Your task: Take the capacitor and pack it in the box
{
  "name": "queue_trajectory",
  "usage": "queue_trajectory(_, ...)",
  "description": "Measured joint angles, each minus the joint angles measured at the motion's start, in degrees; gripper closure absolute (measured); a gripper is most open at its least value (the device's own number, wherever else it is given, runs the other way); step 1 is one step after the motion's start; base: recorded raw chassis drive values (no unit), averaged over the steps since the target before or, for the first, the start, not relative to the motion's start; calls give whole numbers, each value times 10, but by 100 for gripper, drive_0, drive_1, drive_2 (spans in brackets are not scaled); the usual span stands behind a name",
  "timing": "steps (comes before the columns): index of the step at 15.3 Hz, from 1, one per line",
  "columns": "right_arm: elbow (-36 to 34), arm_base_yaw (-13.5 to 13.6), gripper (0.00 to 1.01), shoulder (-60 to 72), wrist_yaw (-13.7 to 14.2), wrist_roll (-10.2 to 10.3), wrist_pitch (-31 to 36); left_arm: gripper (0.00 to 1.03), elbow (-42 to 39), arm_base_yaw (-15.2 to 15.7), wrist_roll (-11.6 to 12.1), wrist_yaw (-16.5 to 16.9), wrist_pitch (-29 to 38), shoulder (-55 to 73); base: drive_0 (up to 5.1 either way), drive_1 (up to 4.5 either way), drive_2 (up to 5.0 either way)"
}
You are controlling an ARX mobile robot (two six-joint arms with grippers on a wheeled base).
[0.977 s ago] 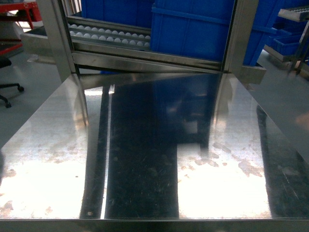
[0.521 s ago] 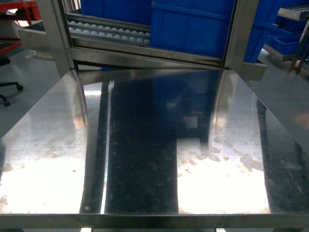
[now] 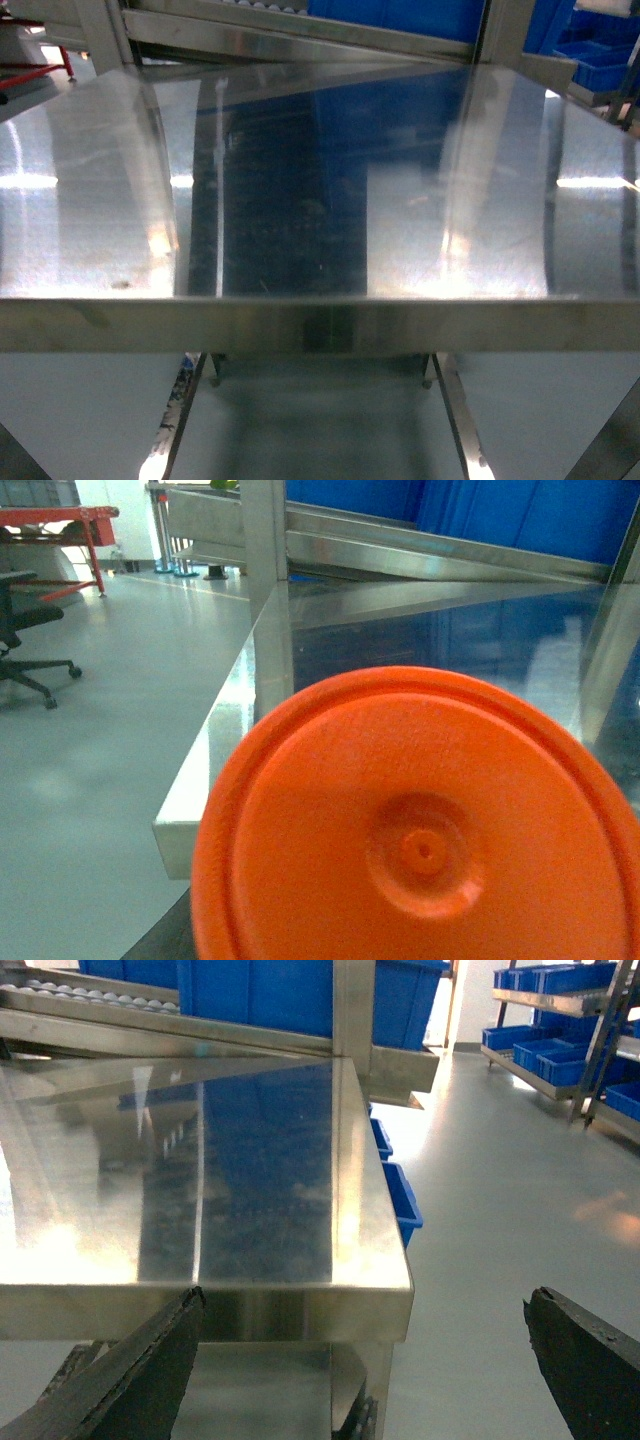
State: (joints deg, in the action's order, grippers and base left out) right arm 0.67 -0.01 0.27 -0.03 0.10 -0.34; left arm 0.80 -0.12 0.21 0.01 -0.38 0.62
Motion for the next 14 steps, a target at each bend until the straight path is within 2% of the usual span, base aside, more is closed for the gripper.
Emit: queue_trajectory(14, 0, 0, 3, 0, 0, 1, 0, 59, 0, 0, 0, 0, 0, 0, 0, 0, 0)
